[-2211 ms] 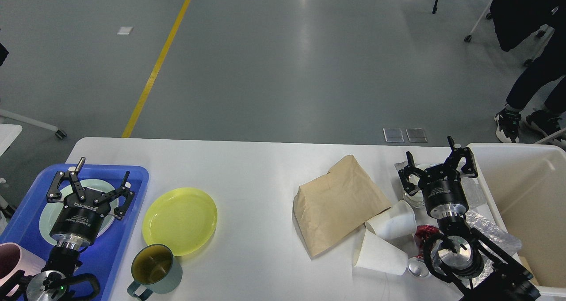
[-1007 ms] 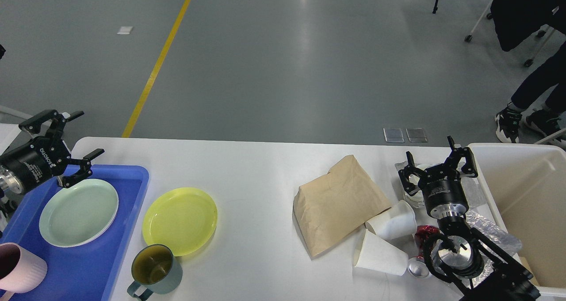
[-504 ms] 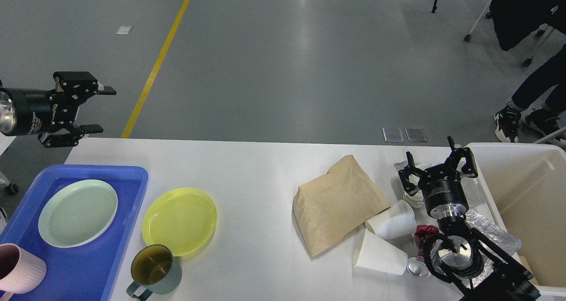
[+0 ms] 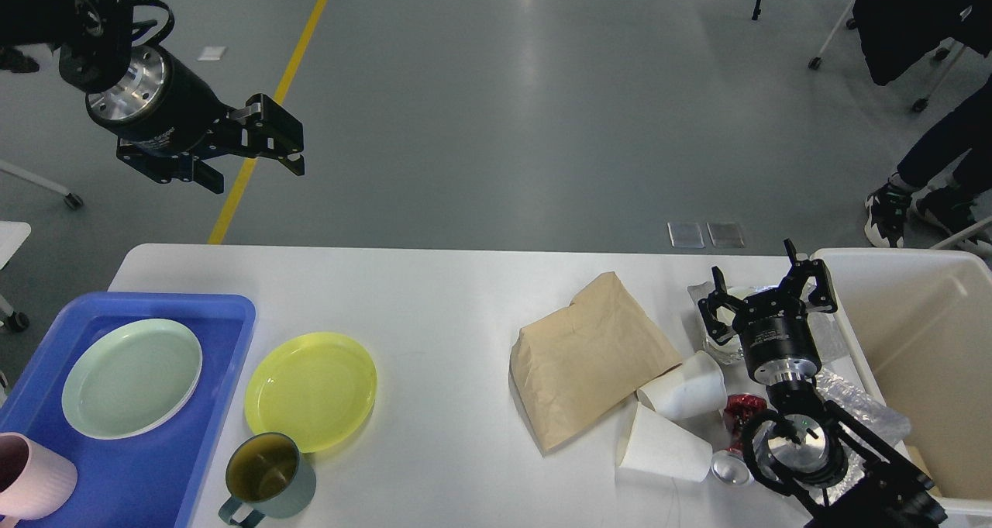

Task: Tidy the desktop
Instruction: 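Move the left gripper down toward the dark green mug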

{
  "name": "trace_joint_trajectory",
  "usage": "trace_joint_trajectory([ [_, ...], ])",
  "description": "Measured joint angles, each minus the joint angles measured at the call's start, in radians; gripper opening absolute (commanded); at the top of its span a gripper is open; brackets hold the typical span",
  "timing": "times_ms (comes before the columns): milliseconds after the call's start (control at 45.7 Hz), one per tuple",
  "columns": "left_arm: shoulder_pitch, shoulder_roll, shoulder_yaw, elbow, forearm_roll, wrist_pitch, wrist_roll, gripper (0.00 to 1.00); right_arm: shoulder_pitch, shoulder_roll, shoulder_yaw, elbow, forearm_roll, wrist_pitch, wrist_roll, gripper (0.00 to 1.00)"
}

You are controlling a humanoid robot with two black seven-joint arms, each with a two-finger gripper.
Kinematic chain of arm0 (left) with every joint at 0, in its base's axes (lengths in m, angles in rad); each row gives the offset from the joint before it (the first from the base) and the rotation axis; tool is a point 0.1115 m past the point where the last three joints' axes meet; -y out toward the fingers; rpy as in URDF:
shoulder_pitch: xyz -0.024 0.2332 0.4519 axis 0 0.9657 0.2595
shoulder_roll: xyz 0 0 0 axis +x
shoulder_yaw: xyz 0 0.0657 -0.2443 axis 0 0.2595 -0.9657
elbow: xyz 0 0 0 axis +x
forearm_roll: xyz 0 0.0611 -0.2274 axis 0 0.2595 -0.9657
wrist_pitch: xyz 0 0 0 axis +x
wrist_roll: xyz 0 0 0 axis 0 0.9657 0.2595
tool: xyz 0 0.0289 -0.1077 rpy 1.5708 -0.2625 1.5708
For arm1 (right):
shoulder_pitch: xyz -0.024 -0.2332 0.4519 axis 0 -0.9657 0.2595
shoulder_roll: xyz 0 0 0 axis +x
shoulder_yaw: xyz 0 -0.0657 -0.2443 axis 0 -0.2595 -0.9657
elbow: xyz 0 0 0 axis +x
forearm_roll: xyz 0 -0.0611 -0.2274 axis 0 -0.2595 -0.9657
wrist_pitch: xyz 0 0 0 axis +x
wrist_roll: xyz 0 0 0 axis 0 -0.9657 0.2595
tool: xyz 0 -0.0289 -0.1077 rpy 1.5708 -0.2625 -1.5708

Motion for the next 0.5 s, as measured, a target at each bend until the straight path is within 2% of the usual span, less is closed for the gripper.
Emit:
trace_joint_trajectory([
  [153,-0.227,-0.108,0.035,-0.229,-0.004,-0.043,-0.001,0.96,0.000,0.000,0.000,0.000,0.000,0.000,0.000,1.00],
  [285,-0.331,-0.139,0.041,-0.349,-0.017,-0.100,-0.001,0.96,0.000,0.000,0.000,0.000,0.000,0.000,0.000,1.00],
  [504,-0.389,-0.203,0.087,-0.441,-0.095,-0.113,0.004,0.94,0.000,0.000,0.000,-0.002,0.000,0.000,0.000,1.00],
])
